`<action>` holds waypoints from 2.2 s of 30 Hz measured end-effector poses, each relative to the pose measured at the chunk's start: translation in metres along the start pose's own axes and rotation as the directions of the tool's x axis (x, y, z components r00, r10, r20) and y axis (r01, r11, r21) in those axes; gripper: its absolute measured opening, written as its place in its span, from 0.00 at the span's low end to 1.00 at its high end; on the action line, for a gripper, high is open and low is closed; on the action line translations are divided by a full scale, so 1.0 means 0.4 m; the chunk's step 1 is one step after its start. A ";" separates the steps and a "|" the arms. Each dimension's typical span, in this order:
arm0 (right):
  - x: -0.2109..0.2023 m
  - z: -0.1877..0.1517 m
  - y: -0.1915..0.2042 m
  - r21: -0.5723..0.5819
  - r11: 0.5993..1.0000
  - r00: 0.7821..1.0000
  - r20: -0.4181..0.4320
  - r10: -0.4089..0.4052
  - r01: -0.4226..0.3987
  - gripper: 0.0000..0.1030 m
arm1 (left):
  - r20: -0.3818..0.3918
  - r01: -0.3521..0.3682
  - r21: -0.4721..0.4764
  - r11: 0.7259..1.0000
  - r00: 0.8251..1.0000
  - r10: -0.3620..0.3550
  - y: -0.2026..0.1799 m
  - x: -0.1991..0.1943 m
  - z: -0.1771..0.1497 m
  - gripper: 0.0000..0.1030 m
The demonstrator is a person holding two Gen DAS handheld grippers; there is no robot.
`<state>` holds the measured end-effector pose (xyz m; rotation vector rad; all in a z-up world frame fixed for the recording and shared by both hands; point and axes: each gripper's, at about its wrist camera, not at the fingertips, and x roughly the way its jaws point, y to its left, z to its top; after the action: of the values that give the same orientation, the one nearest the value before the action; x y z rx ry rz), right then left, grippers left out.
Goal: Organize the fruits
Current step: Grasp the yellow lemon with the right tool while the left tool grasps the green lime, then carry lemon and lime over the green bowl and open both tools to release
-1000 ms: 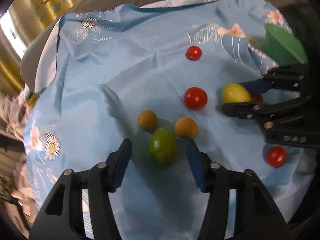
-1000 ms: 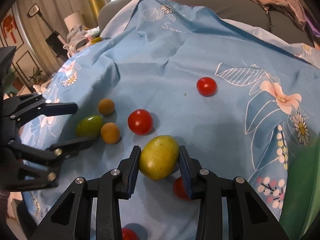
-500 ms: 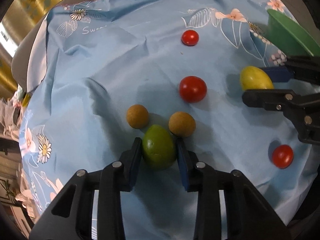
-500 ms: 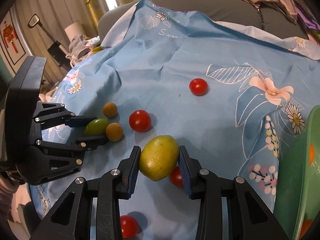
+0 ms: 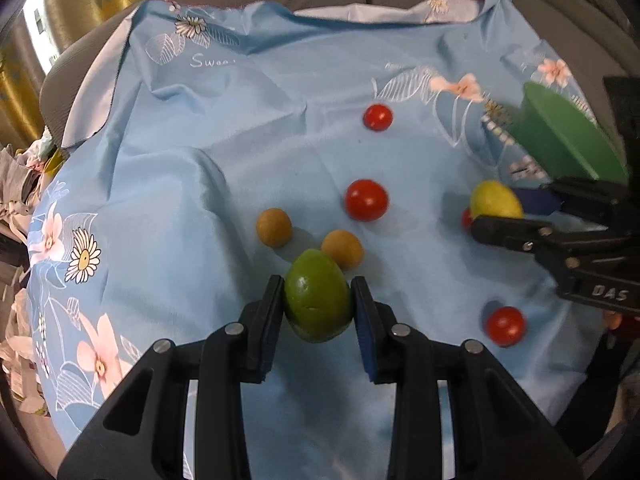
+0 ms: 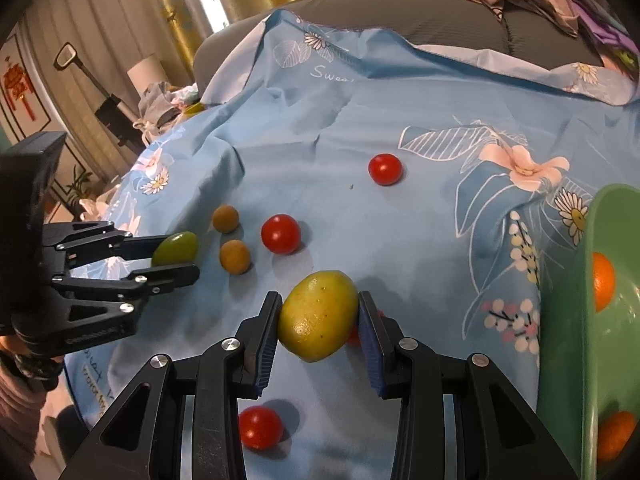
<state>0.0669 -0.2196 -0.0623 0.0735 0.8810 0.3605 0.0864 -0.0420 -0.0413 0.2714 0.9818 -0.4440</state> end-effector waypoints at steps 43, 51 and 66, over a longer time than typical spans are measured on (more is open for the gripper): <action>-0.310 -0.076 -0.027 0.049 0.998 0.975 0.218 -0.048 0.038 0.38 | 0.155 0.054 0.090 0.994 0.986 -0.068 -0.244 -0.212 0.044 0.33; -0.350 -0.089 -0.084 0.086 0.995 0.965 0.249 -0.078 0.058 0.38 | 0.160 0.072 0.135 0.988 0.983 -0.093 -0.309 -0.203 0.091 0.33; -0.416 -0.120 -0.203 0.186 0.976 0.943 0.289 -0.164 0.113 0.38 | 0.164 0.124 0.236 0.964 0.973 -0.166 -0.460 -0.178 0.179 0.33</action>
<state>-0.0440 -0.3559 0.0134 0.2155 0.6053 0.1358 0.0173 -0.2163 0.0528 0.3569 0.7749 -0.7049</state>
